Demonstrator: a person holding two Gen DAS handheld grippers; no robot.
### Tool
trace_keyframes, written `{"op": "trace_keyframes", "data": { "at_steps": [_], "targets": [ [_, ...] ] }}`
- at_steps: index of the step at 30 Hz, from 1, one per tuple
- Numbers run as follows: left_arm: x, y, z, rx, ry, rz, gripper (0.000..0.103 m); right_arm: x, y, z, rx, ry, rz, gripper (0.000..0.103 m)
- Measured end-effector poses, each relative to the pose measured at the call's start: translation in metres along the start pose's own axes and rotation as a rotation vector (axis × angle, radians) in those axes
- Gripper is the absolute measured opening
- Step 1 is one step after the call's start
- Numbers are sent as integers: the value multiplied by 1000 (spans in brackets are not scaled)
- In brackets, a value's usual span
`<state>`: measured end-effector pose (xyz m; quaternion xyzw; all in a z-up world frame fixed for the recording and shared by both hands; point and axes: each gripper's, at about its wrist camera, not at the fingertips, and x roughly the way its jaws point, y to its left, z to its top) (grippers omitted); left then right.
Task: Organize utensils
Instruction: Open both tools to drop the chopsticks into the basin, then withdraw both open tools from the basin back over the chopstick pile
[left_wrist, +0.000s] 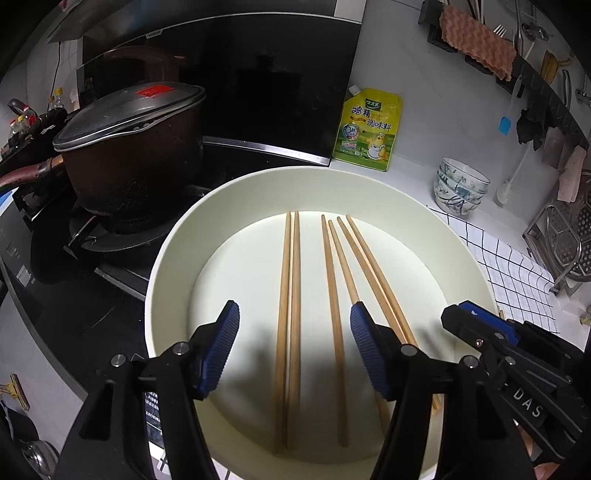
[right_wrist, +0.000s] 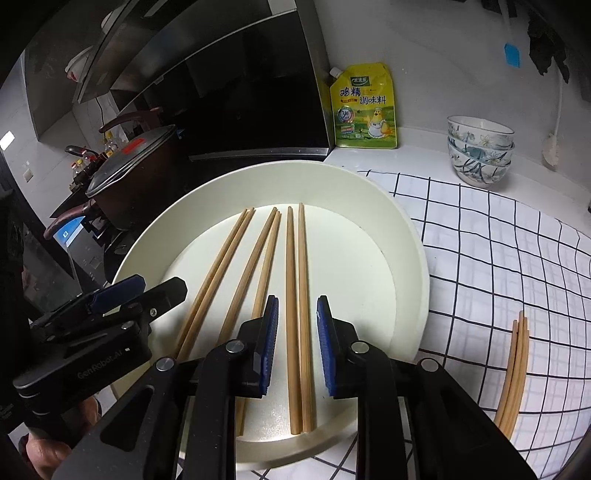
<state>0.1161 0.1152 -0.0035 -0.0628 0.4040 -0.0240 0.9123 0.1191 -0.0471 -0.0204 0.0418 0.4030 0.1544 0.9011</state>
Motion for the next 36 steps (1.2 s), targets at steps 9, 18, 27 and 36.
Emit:
{"op": "trace_keyframes", "data": {
  "at_steps": [9,18,27,36],
  "targets": [
    [-15,-10,-8,7,-11,-20,62,-24,0,-9,8,-36,-10,22],
    [-28,-26,-20,28,-14,-31,66,-47,-9,-29,11,-58,-32,31],
    [-41,-56,-35,61,-20,-69,77,-79,-36,-50,21,-83,-78,46],
    [-54,-93,-54,110,-28,-140,82,-109,-79,-84,57,-89,-180,49]
  ]
}}
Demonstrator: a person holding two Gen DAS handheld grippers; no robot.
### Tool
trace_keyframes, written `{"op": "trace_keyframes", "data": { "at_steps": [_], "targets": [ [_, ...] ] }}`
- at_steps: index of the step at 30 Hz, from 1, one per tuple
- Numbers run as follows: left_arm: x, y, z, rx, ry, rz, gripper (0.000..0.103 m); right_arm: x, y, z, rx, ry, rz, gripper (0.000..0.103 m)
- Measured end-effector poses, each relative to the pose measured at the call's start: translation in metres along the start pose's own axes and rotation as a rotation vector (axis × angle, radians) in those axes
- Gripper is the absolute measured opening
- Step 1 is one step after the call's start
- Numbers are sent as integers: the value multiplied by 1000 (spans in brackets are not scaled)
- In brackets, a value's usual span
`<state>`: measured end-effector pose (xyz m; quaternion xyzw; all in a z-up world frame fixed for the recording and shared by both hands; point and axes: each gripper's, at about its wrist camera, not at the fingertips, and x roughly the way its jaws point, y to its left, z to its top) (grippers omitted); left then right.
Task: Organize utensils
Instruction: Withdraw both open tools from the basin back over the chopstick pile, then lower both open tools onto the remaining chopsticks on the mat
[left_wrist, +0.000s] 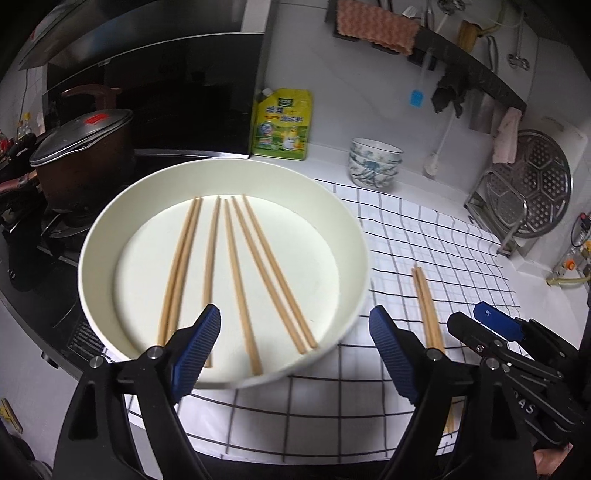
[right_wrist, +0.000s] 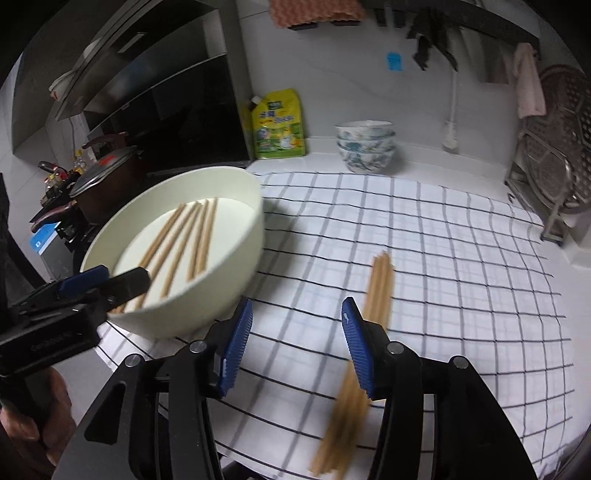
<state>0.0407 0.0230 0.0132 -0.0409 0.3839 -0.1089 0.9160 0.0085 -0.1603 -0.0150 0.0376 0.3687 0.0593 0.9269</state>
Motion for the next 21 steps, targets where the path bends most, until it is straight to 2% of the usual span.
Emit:
{"op": "trace_keyframes", "data": {
  "at_steps": [7,13,21],
  "targets": [
    [-6,-30,-13,42,-4,-39,87,-8,-45,-24,51,26,-88,51],
    [-2,-50,-24,76,8,-42,89,5,-72,-42,86,89,-121,52],
    [7,-63,-35,101,33,-27,91,29,-71,-53,57,135,-117,52]
  ]
}}
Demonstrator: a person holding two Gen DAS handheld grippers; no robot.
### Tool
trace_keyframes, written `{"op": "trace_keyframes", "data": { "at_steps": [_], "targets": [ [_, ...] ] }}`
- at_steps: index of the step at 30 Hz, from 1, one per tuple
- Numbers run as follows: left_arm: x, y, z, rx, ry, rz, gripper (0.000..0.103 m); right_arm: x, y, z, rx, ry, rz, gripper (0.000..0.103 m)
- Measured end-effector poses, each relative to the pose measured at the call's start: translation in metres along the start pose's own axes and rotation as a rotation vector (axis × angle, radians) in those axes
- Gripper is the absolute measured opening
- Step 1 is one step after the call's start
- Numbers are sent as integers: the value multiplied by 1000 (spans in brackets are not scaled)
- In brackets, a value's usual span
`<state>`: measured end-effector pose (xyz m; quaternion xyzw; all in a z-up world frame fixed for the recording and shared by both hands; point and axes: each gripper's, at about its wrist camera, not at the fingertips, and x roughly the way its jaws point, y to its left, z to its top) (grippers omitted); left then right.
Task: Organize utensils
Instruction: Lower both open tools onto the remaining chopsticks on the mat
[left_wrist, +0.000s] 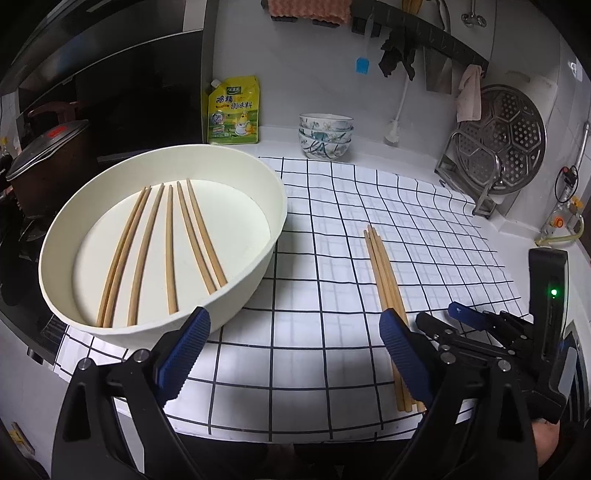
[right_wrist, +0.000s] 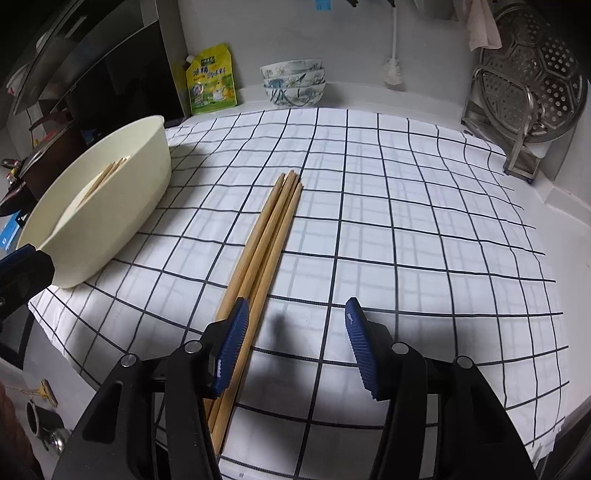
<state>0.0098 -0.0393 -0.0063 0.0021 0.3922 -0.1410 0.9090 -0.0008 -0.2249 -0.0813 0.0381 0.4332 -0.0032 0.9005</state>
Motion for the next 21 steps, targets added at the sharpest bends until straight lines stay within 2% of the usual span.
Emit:
{"op": "trace_keyframes", "data": {
  "at_steps": [12,21],
  "targets": [
    [13,-6,-7,-2,37,-5,91,12,8,-5,-61,20,-40,52],
    [33,-27,-12,14,76,-20,91,10,-16,-7,-15,7,-53,52]
  ]
}}
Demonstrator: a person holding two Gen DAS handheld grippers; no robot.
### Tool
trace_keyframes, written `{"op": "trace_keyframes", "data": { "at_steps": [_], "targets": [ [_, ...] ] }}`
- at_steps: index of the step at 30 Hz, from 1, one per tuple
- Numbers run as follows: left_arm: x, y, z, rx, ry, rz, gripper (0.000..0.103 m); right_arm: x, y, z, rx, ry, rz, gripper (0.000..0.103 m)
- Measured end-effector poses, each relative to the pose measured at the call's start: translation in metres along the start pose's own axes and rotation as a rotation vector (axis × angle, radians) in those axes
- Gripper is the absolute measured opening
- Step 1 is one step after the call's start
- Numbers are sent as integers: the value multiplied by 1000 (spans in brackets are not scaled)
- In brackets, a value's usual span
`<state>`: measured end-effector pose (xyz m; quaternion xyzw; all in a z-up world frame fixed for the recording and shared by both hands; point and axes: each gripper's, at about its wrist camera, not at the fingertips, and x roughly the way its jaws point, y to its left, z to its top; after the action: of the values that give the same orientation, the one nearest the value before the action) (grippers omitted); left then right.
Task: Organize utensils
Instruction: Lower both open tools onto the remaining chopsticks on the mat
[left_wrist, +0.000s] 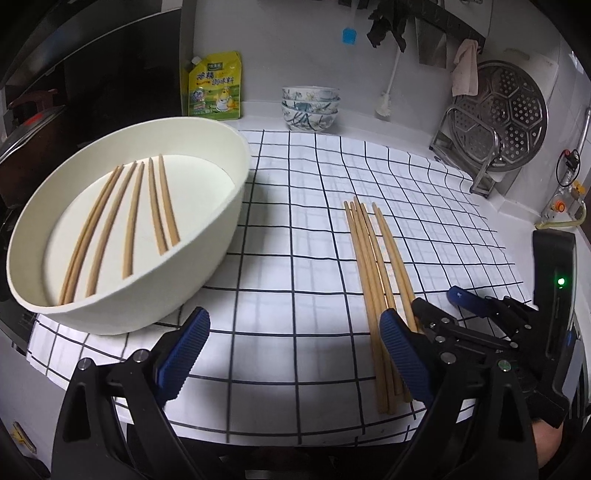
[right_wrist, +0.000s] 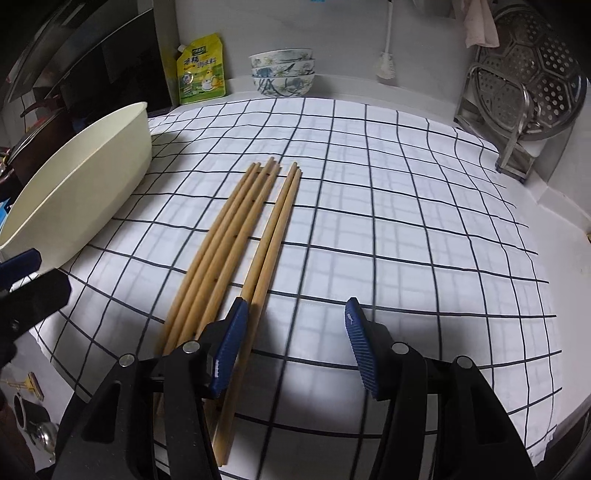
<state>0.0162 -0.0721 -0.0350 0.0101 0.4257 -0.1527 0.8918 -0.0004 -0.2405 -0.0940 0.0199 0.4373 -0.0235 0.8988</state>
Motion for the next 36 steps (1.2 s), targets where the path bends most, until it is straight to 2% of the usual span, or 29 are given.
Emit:
{"op": "trace_keyframes", "data": {
  "at_steps": [7,11,18,23,31,36],
  "targets": [
    [25,-21,0,37,26,18,92,-2,-29,-3,61,-7,-9,52],
    [40,-25,1,33,36,37,92,-2,-39,-5,87,-8,19,52],
    [63,-25,0,20,76,69,92,-1,-39,-6,81,-10,47,52],
    [67,-32,1,45,71,87,92,-1,-40,-6,88,-12,56,52],
    [76,-33,6,53,72,134,93,-1,-40,-6,82,-15,52,52],
    [83,-34,13,39,67,145,93,1,-35,-6,59,-21,16,52]
  ]
}}
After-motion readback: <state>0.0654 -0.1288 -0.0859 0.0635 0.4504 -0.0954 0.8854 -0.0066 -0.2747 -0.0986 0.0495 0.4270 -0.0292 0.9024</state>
